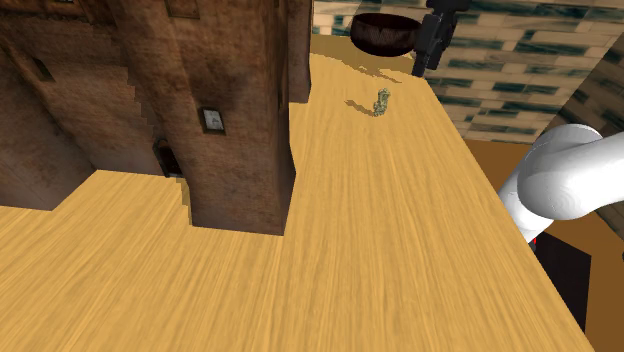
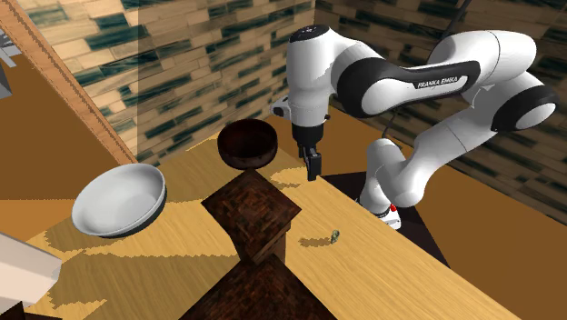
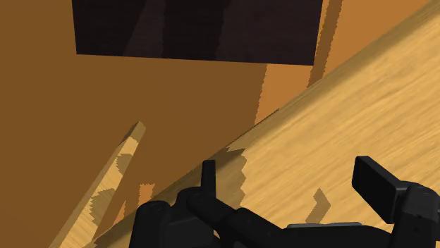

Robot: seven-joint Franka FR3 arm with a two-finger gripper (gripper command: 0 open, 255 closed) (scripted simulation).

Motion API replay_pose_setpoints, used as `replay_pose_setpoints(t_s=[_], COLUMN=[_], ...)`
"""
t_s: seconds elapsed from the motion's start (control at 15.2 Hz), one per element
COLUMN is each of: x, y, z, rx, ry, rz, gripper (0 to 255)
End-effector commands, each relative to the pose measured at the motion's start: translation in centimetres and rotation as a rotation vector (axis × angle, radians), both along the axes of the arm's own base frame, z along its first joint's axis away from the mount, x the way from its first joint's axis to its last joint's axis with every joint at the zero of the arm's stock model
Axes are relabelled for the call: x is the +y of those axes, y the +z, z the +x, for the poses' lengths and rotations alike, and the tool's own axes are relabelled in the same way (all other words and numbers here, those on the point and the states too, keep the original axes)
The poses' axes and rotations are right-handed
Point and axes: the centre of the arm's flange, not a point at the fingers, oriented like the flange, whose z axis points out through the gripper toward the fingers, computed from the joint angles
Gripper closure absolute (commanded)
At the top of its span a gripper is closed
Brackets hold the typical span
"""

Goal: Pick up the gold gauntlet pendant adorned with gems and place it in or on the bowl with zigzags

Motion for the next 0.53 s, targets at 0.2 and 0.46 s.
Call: replay_pose_setpoints(t_s=[0.2, 0.46], x=[4.0, 9.2], y=[1.0, 2.3], z=[-0.4, -1.1], rx=[-0.011, -0.026], ry=[0.016, 0.038], rz=[-0.008, -0.018], gripper=[0, 0])
